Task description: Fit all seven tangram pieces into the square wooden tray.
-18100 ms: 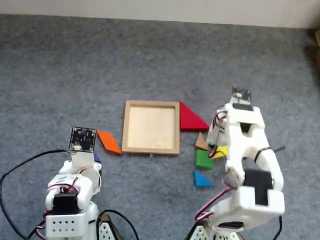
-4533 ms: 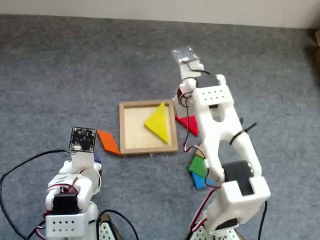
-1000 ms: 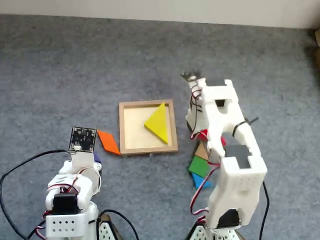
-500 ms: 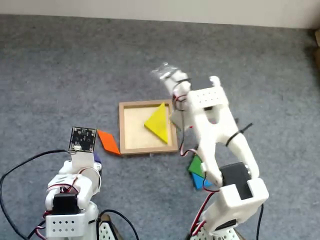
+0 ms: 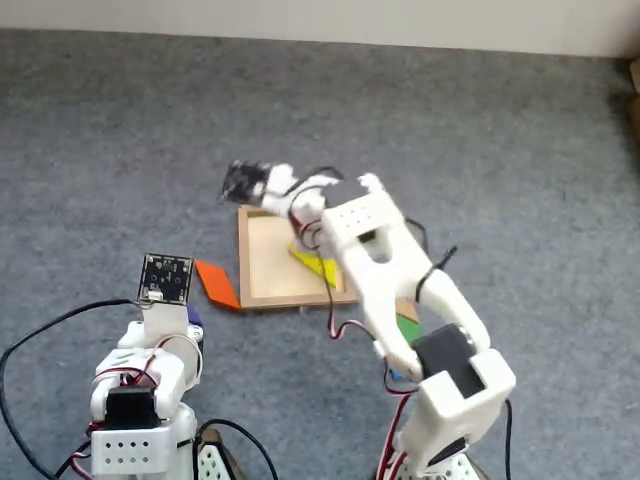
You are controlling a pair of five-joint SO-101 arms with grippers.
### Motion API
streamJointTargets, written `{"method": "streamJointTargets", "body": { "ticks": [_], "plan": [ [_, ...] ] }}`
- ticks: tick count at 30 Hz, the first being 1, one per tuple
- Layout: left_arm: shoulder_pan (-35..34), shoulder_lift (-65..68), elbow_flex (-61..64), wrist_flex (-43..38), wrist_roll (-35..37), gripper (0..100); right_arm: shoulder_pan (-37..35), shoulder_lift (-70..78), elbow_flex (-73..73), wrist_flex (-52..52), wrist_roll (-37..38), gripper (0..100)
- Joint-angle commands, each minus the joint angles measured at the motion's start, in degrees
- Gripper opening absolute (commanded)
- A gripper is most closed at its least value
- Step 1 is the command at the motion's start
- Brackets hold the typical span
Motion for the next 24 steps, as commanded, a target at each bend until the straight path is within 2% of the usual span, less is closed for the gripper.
{"method": "streamJointTargets", "body": {
  "ticks": [1, 4, 9, 12, 16, 18, 20, 24],
  "plan": [
    [-0.48, -0.04, 1.19, 0.18, 0.53, 3, -2.77, -0.31, -0.84, -3.21, 1.05, 21.0],
    [-0.48, -0.04, 1.19, 0.18, 0.53, 3, -3.74, 0.84, -1.19, -3.21, 1.05, 22.1],
    [-0.48, -0.04, 1.19, 0.18, 0.53, 3, -3.74, 1.27, -0.84, -3.12, 0.97, 35.4],
    [-0.48, -0.04, 1.19, 0.18, 0.53, 3, -3.74, 1.01, -1.01, -2.51, 0.97, 36.0],
    [-0.48, -0.04, 1.19, 0.18, 0.53, 3, -3.56, 0.48, -1.8, 4.79, 0.97, 34.9],
    [-0.48, -0.04, 1.19, 0.18, 0.53, 3, -3.47, -1.71, -3.74, 8.22, 0.88, 31.0],
    [-0.48, -0.04, 1.19, 0.18, 0.53, 3, -3.12, -4.53, -4.88, 11.38, 0.35, 22.5],
    [-0.48, -0.04, 1.19, 0.18, 0.53, 3, -0.92, -9.89, -4.79, 13.58, -11.08, 2.0]
  ]
}}
